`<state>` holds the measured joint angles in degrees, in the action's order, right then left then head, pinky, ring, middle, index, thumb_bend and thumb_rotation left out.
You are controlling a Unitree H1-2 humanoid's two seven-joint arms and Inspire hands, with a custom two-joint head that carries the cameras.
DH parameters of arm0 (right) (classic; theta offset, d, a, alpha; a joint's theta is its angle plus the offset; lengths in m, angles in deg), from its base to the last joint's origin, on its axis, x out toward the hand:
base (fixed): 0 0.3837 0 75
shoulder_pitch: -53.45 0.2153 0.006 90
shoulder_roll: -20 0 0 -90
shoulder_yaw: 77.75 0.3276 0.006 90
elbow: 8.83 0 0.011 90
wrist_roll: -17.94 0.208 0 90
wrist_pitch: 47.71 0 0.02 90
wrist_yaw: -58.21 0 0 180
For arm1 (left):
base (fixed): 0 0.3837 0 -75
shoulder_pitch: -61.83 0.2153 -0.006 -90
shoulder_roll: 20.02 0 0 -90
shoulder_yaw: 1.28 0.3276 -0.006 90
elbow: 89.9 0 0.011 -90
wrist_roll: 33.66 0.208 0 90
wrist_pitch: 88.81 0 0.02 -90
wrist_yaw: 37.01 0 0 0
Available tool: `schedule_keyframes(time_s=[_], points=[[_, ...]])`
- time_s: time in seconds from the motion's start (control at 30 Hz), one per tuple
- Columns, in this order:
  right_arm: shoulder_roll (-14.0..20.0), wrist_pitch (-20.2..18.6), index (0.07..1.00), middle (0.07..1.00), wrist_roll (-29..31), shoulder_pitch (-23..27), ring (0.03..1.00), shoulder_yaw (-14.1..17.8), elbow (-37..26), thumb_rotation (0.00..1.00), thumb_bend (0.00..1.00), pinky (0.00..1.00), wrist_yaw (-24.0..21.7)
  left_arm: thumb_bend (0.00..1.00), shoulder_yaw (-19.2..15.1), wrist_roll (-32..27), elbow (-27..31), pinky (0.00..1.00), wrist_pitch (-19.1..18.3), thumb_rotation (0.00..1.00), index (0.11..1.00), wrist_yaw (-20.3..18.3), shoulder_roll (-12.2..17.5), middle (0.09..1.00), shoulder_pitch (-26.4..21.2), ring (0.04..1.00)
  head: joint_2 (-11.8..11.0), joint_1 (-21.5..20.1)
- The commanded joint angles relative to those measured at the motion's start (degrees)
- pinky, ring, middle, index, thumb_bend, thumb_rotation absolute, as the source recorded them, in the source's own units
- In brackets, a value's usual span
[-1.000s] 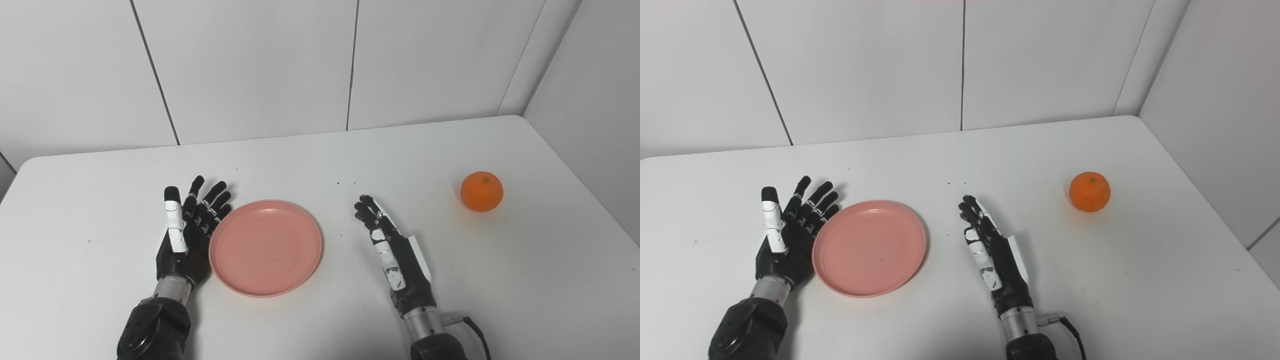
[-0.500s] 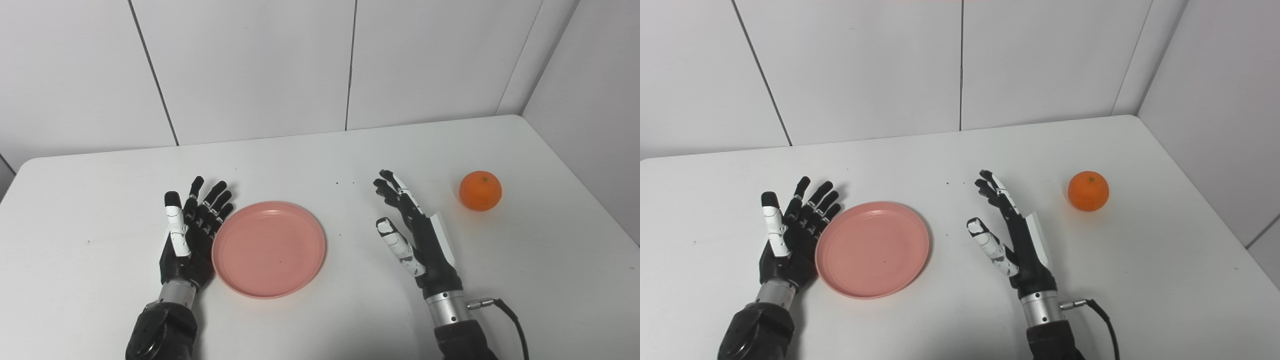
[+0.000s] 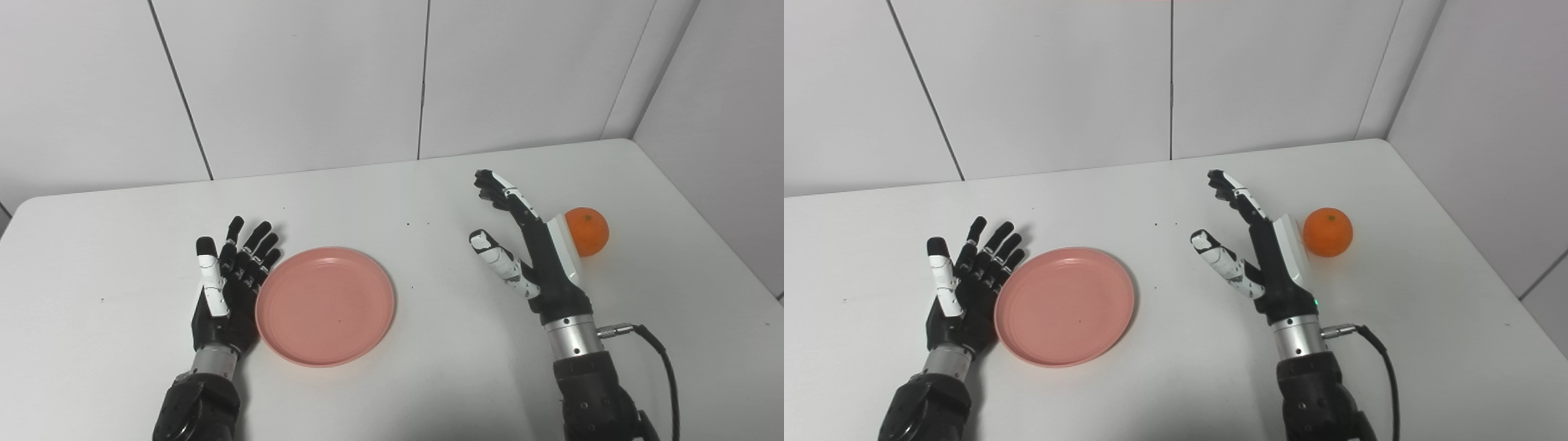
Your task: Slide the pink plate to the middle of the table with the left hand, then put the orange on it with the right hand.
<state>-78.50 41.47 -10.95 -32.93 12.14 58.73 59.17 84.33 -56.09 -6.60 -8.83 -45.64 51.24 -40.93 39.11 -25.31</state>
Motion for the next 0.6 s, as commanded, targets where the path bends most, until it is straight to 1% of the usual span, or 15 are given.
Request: schedule_keyframes(time_s=[0.0,0.03,0.17,0.27,0.37,0.5,0.57], points=[[1.31,-0.95,0.817,0.827,-1.21,2.83,0.829,0.69,-1.98,1.0,0.83,0.81,-0.12,0.98,-0.16,1.03,-2.62,0.93,-2.61,0.91,0.981,1.63,-0.02,0.876,2.18,0.895,-0.03,0.04],[2.16,-1.49,0.818,0.831,-1.44,3.63,0.82,0.94,-1.89,0.98,0.84,0.78,-0.76,0.98,-0.22,0.95,-2.6,0.93,-2.7,0.91,0.984,1.55,0.12,0.873,2.16,0.896,-0.09,-0.02],[5.32,-2.99,0.806,0.816,-4.03,6.34,0.801,1.3,-1.71,0.96,0.86,0.75,-2.46,0.98,-0.21,1.01,-2.51,0.94,-2.99,0.92,0.986,1.5,0.48,0.869,2.08,0.897,-0.09,-0.16],[7.08,-4.81,0.804,0.822,-5.26,7.77,0.815,1.48,-2.15,0.95,0.88,0.79,-3.97,0.99,-0.28,0.74,-2.55,0.94,-3.2,0.91,0.986,1.51,0.53,0.875,2.02,0.899,-0.18,-0.52],[8.83,-5.52,0.798,0.824,-5.18,9.1,0.823,2.11,-2.13,0.93,0.88,0.81,-5.26,0.99,-0.3,0.49,-2.46,0.94,-3.46,0.9,0.987,1.36,0.53,0.87,2.02,0.899,-0.23,-0.66],[11.32,-6.71,0.793,0.83,-6.36,10.11,0.837,2.54,-2.1,0.92,0.87,0.86,-7.13,0.98,-0.11,0.57,-2.45,0.95,-3.51,0.91,0.983,1.32,0.57,0.864,2.13,0.905,-0.26,-0.87],[13.34,-8.18,0.789,0.832,-8.58,10.43,0.841,2.5,-2.12,0.94,0.88,0.88,-8.88,0.98,-0.04,0.59,-2.48,0.95,-3.46,0.91,0.983,1.24,0.61,0.867,2.17,0.905,-0.26,-0.87]])
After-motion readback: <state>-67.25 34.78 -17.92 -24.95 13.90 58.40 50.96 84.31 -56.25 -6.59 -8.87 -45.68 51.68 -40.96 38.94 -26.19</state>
